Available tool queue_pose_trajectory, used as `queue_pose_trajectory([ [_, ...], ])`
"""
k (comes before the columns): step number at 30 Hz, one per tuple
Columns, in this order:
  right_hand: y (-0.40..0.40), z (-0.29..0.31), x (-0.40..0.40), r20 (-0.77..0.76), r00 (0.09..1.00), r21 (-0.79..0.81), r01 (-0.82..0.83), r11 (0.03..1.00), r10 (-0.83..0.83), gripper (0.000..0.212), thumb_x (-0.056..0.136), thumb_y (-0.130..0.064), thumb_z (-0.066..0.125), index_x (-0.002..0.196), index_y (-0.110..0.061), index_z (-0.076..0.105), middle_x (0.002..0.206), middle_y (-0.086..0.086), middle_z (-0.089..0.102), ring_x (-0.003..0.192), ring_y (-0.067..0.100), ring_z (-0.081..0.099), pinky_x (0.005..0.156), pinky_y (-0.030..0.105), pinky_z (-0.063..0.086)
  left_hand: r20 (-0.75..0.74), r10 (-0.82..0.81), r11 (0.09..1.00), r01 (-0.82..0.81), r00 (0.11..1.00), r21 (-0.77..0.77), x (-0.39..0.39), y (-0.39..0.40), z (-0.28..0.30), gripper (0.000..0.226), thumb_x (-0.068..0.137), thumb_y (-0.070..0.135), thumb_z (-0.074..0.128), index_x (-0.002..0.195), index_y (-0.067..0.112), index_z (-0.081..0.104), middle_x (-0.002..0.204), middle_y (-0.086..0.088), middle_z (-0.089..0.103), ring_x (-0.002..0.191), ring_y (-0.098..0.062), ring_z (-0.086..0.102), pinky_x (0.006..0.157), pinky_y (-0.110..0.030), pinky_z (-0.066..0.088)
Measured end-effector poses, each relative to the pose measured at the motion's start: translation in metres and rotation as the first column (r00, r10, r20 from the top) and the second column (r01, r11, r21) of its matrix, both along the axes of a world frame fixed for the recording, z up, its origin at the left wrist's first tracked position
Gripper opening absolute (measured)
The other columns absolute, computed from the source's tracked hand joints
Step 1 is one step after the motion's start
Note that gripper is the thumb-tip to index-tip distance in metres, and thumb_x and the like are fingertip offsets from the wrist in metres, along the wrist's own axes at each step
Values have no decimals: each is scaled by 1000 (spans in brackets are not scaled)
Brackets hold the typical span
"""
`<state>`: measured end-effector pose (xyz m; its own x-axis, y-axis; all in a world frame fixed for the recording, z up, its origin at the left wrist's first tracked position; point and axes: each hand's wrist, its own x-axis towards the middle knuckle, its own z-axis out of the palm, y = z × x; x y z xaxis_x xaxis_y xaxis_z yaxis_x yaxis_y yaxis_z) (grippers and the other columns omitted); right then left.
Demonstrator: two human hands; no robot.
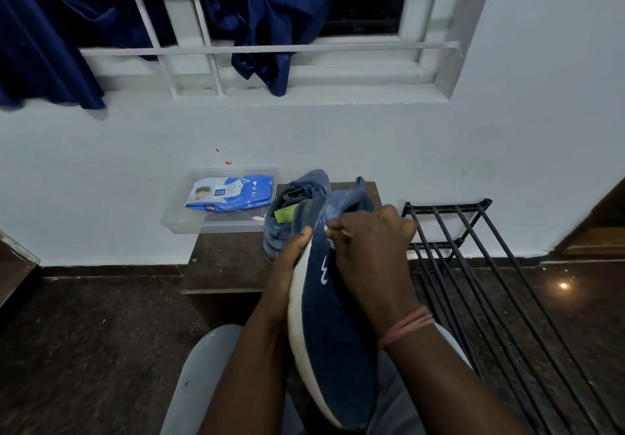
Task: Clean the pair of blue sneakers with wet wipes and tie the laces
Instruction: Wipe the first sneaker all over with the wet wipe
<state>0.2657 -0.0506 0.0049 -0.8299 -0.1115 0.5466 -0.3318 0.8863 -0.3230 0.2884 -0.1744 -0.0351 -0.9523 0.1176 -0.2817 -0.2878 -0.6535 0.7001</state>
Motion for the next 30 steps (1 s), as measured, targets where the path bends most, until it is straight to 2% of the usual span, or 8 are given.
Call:
queue_pose_trajectory([
  [5,15,-5,15,213,975,-23,-55,998,58,16,87,-32,69,72,-31,67,71,-15,58,85,11,49,76,36,29,-16,-38,999,38,999,-36,-5,-7,-5,38,101,33,53,114,5,75,108,-20,72,94,-28,71,89,-38,57],
  [7,27,-14,23,347,919,-198,-121,973,185,15,80,-28,74,67,-30,67,73,-14,62,85,7,56,82,38,43,4,-48,998,48,999,-33,-7,-9,-9,40,101,34,52,117,4,74,112,-22,71,96,-29,71,87,-38,58],
  [11,45,-28,15,347,891,-500,-87,862,292,18,79,-20,76,70,-29,63,90,-7,63,86,7,61,76,31,50,90,-102,993,107,991,-42,-16,-2,-18,46,103,39,49,124,6,72,125,-22,68,108,-30,68,99,-42,53],
  [15,65,-31,0,511,713,-769,130,625,480,7,88,-14,74,82,-16,71,88,4,74,81,16,68,80,38,55,155,-216,972,227,964,-56,-20,6,-22,48,105,42,44,125,9,73,130,-20,67,111,-28,69,100,-41,52],
  [19,84,-34,-16,492,539,-869,256,423,684,5,93,-5,65,89,-8,65,76,8,67,65,15,60,54,21,48,130,-306,938,321,943,-127,-40,5,-28,51,105,41,50,144,8,56,149,-25,50,139,-39,48,116,-50,39],
  [22,88,-42,-27,498,494,-867,302,397,712,6,95,-2,61,91,-6,64,73,7,64,60,14,53,55,22,46,152,-396,891,419,906,-175,-56,3,-24,49,105,39,51,139,6,60,141,-26,57,127,-37,58,111,-47,46],
  [25,85,-52,-35,517,528,-856,332,396,674,13,93,-1,63,84,-9,68,76,10,63,59,13,46,58,25,41,259,-421,825,485,870,-289,-69,2,-16,41,103,39,53,121,9,73,118,-20,72,98,-29,73,84,-37,59],
  [30,70,-58,-32,359,730,-908,417,38,582,8,89,-7,66,82,-10,67,74,9,66,63,22,57,57,29,43,332,-342,742,470,879,-479,-80,-8,-3,54,90,59,67,120,15,74,119,-17,73,109,-34,69,101,-48,53],
])
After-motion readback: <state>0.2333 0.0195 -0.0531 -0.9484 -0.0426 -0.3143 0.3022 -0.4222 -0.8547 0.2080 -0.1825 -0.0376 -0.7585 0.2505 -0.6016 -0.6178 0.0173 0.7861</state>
